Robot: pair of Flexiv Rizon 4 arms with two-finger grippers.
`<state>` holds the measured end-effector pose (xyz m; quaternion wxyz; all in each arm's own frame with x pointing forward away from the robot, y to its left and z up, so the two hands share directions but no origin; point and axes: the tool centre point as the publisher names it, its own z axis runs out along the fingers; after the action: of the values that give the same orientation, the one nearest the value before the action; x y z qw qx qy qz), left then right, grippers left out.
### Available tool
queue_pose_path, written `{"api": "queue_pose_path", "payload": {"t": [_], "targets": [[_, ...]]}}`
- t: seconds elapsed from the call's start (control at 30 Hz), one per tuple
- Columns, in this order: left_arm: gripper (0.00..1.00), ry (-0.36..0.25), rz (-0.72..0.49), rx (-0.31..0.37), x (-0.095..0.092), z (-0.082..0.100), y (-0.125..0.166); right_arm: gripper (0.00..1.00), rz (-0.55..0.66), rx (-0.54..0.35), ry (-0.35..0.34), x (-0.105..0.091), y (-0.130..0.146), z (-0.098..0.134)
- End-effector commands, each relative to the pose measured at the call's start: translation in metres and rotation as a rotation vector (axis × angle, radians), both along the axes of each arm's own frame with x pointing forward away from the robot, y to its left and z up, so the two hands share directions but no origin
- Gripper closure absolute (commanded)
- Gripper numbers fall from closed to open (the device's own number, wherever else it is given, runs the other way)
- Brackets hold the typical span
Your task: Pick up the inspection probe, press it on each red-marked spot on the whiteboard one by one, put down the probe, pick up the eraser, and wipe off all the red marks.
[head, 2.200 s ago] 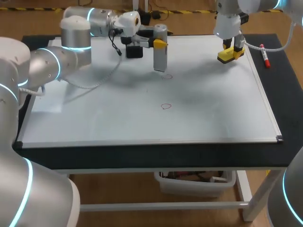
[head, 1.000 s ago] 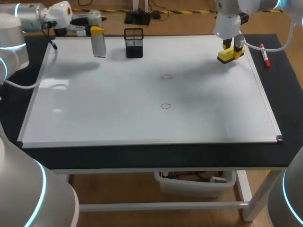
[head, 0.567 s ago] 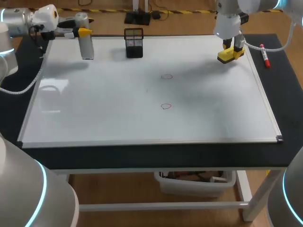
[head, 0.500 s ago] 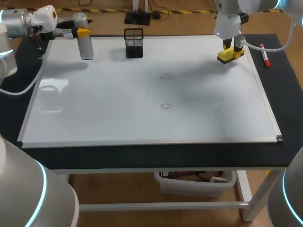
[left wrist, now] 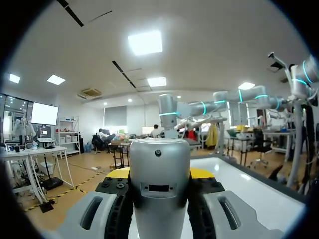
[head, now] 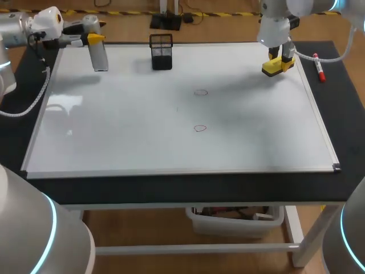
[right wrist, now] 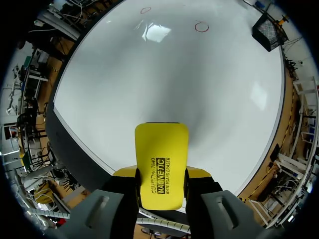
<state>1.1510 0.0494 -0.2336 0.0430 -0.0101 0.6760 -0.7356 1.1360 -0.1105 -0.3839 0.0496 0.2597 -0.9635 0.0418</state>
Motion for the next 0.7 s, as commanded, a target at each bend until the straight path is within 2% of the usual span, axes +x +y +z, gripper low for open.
{"api": "queue_pose_path", "payload": {"t": [0.03, 0.3, 0.7], "targets": [[1.0, -0.001, -0.005, 0.001, 0.002, 0.001, 0.001, 1.0, 0.002, -0.004, 0.002, 0.001, 0.0, 0.002], [1.0, -0.001, -0.005, 0.001, 0.002, 0.001, 0.001, 1.0, 0.05, -0.008, -0.014, -0.006, 0.022, 0.005], [1.0, -0.001, -0.005, 0.001, 0.002, 0.001, 0.001, 1.0, 0.239, -0.01, -0.054, -0.029, 0.101, 0.01]]}}
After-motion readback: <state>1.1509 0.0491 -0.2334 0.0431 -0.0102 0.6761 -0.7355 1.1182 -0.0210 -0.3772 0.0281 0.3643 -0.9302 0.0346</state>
